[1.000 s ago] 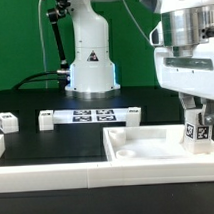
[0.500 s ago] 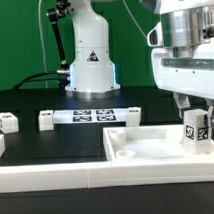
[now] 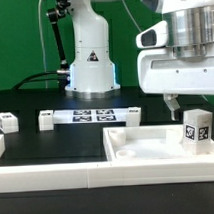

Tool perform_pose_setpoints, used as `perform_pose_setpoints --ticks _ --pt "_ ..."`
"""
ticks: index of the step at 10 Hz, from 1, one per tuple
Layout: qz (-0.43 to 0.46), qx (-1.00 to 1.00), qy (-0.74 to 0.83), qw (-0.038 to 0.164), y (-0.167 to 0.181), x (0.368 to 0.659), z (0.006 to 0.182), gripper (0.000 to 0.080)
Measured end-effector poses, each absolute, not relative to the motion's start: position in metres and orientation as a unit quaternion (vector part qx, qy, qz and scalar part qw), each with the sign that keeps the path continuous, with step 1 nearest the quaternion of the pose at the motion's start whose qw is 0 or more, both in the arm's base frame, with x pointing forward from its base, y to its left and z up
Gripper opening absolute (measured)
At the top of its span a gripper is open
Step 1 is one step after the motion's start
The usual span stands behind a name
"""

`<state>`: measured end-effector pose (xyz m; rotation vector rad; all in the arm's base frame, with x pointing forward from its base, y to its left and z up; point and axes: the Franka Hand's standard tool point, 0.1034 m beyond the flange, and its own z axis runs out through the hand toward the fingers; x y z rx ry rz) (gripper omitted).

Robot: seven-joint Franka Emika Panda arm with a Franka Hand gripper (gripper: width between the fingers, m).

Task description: Assemble square table

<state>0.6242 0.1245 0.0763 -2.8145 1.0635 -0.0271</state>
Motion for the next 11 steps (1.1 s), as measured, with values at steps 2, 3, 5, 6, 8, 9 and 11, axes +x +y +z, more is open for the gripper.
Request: perform_pose_setpoints --ticks 2,3,5,6,8,9,11 --pt "-0.013 -0.955 0.289 0.065 0.1248 0.6244 0.0767 0.0649" --pt "-0.016 -0.968 0.243 0.064 0.1246 0.6251 0.0773 0.0649" --pt "-0.022 -0.986 0.154 0.056 0.124 0.6262 0.0788 0.0649" --pt "-0.025 -0.992 0.11 0.05 0.1237 0.627 0.0794 0.0649" --pt "-0.029 -0.997 0.049 0.042 0.1233 0.6269 0.0793 0.0649" --pt "-0.03 -0.998 0.024 0.039 0.1233 0.6269 0.0793 0.0649" --pt "-0.033 -0.997 -0.056 0.029 0.1221 0.6271 0.0793 0.0649"
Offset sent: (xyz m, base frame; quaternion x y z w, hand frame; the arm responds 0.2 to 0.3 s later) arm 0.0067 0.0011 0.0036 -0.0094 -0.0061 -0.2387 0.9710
